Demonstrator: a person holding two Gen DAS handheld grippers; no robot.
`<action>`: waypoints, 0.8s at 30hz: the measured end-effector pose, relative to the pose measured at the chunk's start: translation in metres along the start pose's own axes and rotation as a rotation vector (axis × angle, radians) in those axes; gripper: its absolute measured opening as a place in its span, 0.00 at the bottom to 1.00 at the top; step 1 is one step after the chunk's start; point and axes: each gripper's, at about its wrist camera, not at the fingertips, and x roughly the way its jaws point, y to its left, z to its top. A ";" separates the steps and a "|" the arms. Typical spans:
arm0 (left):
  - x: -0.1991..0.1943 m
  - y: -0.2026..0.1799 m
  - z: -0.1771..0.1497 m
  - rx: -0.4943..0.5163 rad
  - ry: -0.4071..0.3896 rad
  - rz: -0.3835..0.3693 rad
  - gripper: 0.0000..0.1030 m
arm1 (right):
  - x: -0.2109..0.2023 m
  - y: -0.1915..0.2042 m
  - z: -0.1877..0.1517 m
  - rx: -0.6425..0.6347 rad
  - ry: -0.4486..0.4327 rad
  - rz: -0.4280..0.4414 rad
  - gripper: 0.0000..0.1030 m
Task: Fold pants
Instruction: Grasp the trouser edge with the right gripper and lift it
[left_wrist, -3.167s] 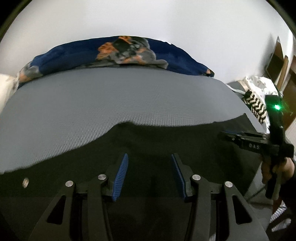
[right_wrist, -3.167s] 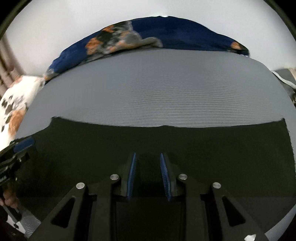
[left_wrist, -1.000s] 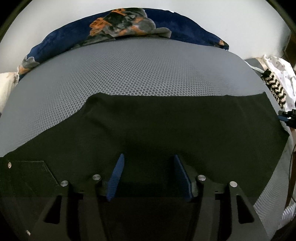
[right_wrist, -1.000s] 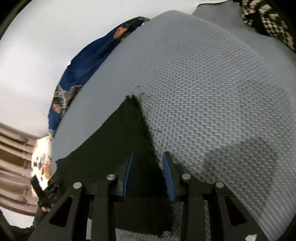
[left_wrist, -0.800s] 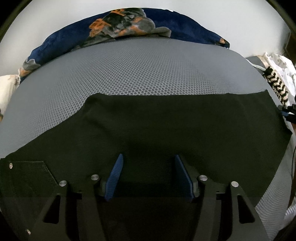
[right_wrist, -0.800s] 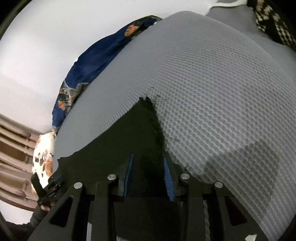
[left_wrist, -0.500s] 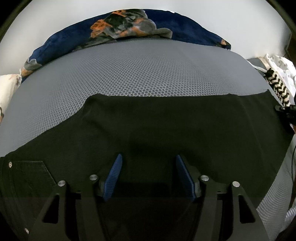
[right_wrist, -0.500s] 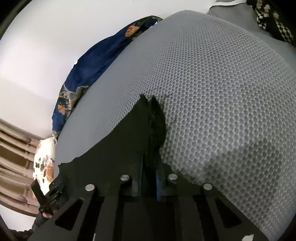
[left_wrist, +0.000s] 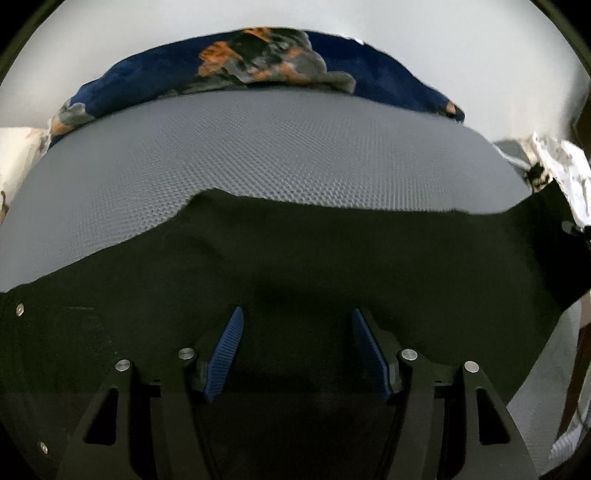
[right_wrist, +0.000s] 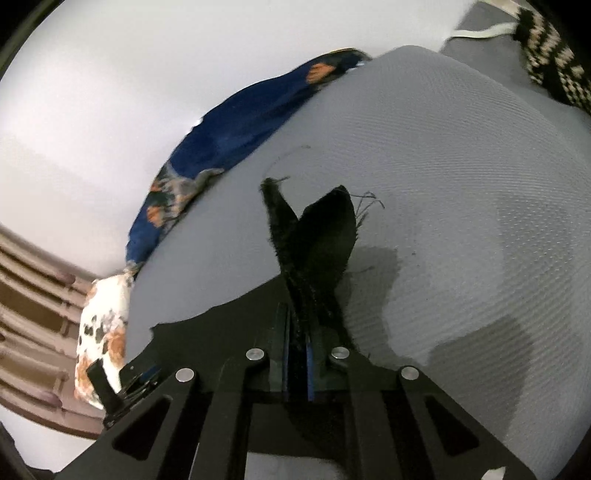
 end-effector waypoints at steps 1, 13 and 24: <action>-0.003 0.002 0.000 -0.007 -0.008 -0.004 0.60 | 0.001 0.009 -0.003 -0.009 0.005 0.006 0.07; -0.034 0.029 -0.015 -0.029 -0.071 -0.003 0.60 | 0.052 0.110 -0.023 -0.116 0.105 0.059 0.07; -0.059 0.063 -0.027 -0.083 -0.084 -0.047 0.60 | 0.136 0.198 -0.055 -0.219 0.248 0.134 0.07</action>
